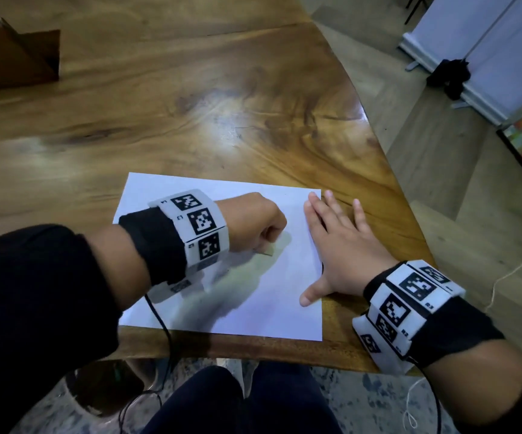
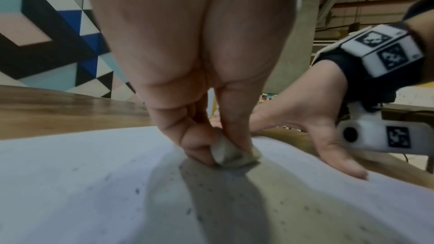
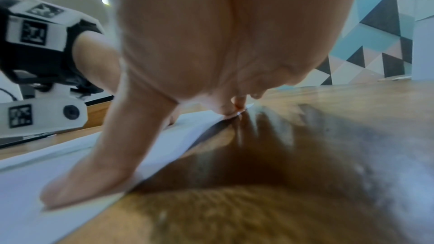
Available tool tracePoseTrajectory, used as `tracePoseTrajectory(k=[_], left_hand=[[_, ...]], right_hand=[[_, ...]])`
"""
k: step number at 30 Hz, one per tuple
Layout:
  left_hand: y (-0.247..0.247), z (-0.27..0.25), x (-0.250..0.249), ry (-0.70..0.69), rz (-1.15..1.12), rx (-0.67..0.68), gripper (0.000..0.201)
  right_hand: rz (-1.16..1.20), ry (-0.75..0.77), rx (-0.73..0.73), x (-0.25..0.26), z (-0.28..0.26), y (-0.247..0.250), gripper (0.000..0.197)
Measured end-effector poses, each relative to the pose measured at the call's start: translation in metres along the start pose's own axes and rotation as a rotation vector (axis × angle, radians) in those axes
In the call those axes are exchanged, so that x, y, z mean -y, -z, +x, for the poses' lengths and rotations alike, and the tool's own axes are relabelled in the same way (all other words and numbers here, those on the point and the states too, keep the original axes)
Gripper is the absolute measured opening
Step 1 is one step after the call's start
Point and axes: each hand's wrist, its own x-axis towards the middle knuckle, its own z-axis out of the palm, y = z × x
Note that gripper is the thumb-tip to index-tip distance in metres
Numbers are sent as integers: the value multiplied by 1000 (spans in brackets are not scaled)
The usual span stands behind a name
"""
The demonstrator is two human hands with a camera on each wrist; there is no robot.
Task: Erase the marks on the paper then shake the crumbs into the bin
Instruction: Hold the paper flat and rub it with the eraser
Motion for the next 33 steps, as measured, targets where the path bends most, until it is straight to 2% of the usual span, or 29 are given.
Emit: tracePoseTrajectory(k=[1, 3, 5, 7, 11, 14, 19, 25, 29, 32, 33], left_hand=[[3, 1, 0, 0, 3, 17, 14], [10, 11, -2, 12, -8, -73, 6], [16, 22, -9, 59, 8, -178, 12], [14, 26, -12, 72, 23, -220, 14], [-6, 5, -5, -17, -19, -173, 9], [-14, -7, -3, -13, -39, -140, 8], [-11, -7, -1, 83, -150, -169, 14], [5, 12, -2, 182, -200, -247, 13], [12, 28, -10, 170, -135, -325, 15], [6, 30, -13, 129, -97, -314, 5], [2, 25, -13, 107, -102, -295, 8]], right_hand=[[-3, 0, 0, 0, 0, 0, 149], [-13, -2, 15, 1, 1, 1, 149], [-26, -5, 34, 2, 2, 1, 150], [-39, -12, 42, 1, 3, 1, 150], [-25, -11, 32, 1, 2, 1, 150], [-35, -6, 10, 2, 1, 2, 150], [-36, 15, -15, -2, -1, 3, 148], [-53, 11, -15, 0, 3, 7, 145], [-38, 7, -9, 1, 4, 7, 146], [-62, 0, -11, 2, 5, 5, 146], [-68, -3, -11, 3, 5, 5, 146]])
